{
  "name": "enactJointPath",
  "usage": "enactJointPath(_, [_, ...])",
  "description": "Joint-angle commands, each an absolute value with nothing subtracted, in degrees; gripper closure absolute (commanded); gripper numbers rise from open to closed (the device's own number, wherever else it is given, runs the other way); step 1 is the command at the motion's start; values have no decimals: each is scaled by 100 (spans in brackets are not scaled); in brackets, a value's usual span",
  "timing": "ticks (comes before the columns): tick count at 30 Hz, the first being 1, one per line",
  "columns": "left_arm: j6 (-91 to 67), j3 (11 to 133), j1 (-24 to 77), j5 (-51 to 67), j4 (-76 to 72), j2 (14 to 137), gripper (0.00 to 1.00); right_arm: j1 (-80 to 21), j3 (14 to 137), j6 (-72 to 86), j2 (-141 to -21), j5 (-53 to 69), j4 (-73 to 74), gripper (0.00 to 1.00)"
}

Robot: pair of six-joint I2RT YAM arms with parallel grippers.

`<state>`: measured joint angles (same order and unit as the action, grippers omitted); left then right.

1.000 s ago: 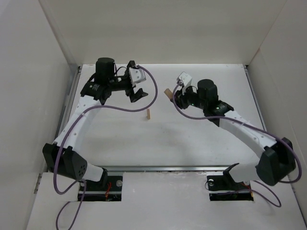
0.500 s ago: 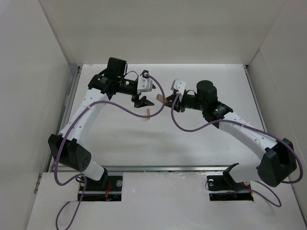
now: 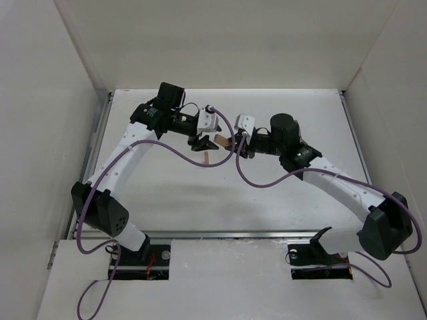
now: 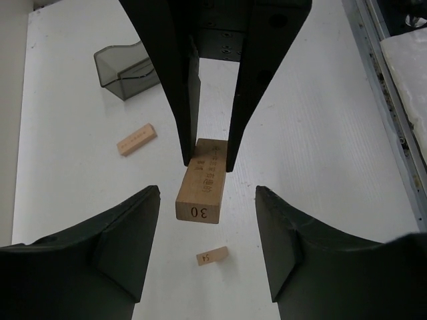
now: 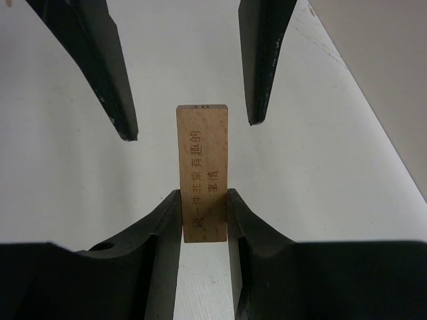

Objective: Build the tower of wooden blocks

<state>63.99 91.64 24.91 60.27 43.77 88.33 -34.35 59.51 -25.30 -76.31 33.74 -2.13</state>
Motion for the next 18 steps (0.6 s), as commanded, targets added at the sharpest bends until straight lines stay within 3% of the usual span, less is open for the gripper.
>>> enactJointPath(1, [6354, 9159, 2549, 6144, 4271, 8780, 45, -3533, 6091, -2628, -7541, 3577, -431, 100])
enactJointPath(9, [6284, 9158, 2602, 6030, 4201, 8833, 69, -3586, 6152, -2628, -7541, 3577, -431, 100])
enactJointPath(12, [6284, 9158, 2602, 5959, 4201, 8833, 69, -3586, 6152, -2628, -7541, 3577, -483, 100])
enactJointPath(13, [6284, 9158, 2602, 5898, 4201, 8833, 66, -3586, 6152, -2628, -7541, 3577, -544, 100])
enactJointPath(14, [6284, 9158, 2602, 5897, 4201, 8833, 55, -3586, 6152, -2628, -7541, 3577, -545, 100])
enactJointPath(18, [6284, 9158, 2602, 5793, 4263, 8833, 43, -3586, 6152, -2628, -7541, 3577, -545, 100])
